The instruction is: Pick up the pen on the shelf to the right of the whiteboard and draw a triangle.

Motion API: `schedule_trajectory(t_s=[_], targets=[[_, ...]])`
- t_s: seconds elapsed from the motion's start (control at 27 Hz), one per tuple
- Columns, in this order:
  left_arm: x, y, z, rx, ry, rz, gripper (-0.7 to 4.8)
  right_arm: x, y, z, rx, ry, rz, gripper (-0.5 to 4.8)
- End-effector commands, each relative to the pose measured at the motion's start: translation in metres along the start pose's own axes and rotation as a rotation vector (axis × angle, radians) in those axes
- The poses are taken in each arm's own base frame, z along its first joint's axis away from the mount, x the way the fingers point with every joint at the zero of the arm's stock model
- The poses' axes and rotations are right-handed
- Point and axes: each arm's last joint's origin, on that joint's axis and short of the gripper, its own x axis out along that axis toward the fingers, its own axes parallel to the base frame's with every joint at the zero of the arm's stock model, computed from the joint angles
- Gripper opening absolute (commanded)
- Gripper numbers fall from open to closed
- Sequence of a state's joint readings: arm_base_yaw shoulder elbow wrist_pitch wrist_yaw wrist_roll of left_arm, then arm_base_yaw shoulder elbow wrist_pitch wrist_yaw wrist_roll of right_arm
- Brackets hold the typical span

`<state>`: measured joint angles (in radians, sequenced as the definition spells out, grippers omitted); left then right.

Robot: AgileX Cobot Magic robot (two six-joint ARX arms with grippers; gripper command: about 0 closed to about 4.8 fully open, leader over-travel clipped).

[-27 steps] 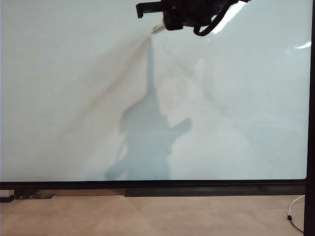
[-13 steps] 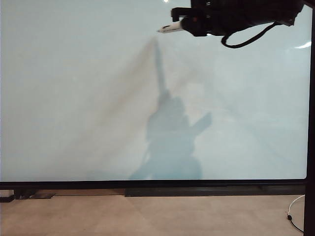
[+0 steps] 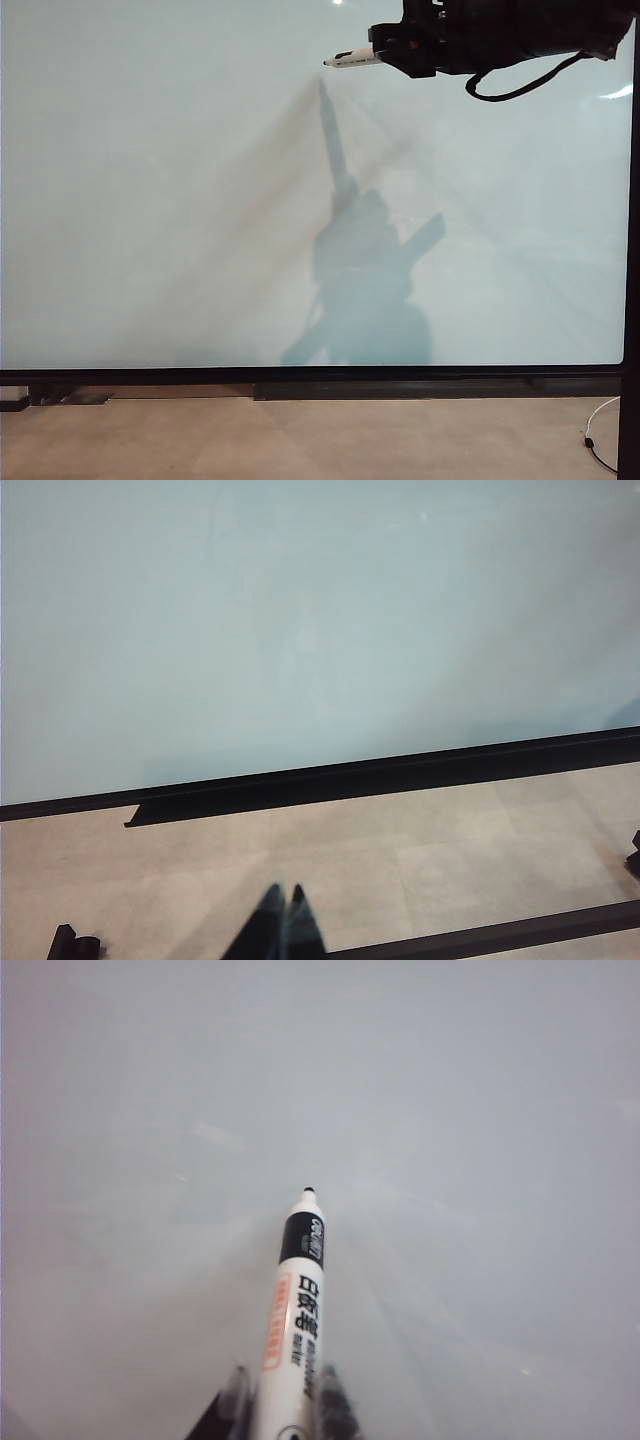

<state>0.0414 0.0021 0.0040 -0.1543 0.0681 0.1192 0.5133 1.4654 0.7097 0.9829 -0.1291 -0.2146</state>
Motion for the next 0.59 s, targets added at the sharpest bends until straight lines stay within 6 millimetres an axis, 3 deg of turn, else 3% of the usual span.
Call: schedule_trajectory(t_s=[0.04,0.59], targets=[[-0.0003,0.0000,0.0015,0.001,-0.008,-0.002,-0.05,0.0007,0.0005,0.0056,-0.003,-0.038,0.012,-0.05],[-0.0003,0.0000,0.0015,0.001,-0.008,-0.002,-0.05,0.0037,-0.0025,0.0025,-0.002,-0.030,-0.094,-0.05]])
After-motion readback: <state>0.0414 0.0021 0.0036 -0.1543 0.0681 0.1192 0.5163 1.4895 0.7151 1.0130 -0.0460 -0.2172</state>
